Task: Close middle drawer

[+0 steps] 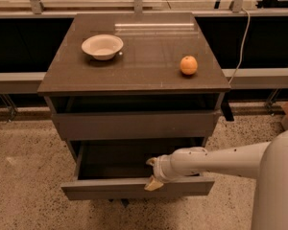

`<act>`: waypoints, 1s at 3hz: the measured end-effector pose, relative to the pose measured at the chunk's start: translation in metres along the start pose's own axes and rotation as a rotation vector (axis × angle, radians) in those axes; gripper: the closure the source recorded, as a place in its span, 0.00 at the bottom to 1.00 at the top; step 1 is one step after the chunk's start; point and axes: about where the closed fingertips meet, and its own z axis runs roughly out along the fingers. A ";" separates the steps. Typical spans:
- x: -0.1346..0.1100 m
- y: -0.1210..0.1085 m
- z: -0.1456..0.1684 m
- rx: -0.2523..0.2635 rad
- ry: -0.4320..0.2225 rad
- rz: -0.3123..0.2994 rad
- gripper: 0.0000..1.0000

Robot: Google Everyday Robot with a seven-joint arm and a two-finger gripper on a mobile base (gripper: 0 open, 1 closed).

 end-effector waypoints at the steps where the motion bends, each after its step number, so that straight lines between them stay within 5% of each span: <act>1: 0.001 -0.035 0.005 0.008 0.005 0.001 0.35; 3: -0.012 -0.064 -0.005 0.062 -0.030 -0.003 0.29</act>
Offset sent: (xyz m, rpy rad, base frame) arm 0.0856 -0.0066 0.0178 -0.0048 -0.0355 -0.0219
